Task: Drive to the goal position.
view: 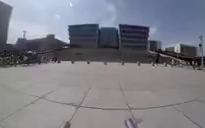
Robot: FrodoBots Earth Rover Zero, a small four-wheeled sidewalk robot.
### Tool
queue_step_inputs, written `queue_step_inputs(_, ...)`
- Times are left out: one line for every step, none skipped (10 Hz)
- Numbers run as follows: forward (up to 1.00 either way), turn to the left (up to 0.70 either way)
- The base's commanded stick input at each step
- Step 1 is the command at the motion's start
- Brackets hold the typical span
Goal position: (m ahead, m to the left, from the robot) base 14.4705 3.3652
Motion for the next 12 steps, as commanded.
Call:
queue_step_inputs(0.85,0.0)
queue_step_inputs(0.85,0.0)
queue_step_inputs(0.85,0.0)
queue_step_inputs(0.85,0.0)
queue_step_inputs(0.85,0.0)
queue_step_inputs(0.85,0.0)
queue_step_inputs(0.85,0.0)
queue_step_inputs(0.85,0.0)
queue_step_inputs(0.85,0.0)
queue_step_inputs(0.85,0.0)
queue_step_inputs(0.85,0.0)
queue_step_inputs(0.85,0.0)
